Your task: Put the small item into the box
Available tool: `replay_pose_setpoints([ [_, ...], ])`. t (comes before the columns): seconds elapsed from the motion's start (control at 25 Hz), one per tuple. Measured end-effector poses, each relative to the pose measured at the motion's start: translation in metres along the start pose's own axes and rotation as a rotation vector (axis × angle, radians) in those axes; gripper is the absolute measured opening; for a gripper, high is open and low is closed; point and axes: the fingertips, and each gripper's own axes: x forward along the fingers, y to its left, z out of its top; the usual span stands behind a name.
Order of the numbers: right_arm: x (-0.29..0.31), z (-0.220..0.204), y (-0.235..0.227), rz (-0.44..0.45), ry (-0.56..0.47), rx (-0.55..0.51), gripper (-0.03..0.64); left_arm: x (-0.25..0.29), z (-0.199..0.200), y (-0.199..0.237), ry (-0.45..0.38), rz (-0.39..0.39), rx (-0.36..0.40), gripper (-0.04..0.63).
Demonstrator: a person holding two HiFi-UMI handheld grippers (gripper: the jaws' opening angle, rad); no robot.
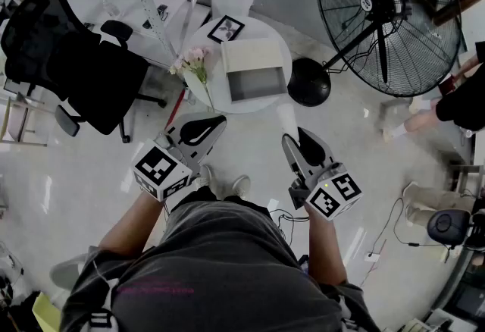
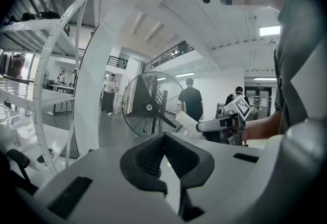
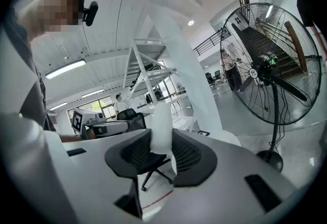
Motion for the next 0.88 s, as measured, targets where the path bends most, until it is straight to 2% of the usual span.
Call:
replay_pose_setpoints([
  [0.48, 0.005, 0.006, -0.013, 0.016, -0.008, -0.006, 0.137, 0.017, 0.004, 0.004, 0.001, 0.004, 0.019, 0.015],
  [0.88, -0.024, 0.003, -0.036, 0.037, 0.006, -0.027, 0.137, 0.037, -0.002, -0.027, 0.010, 0.040, 0.014, 0.015],
])
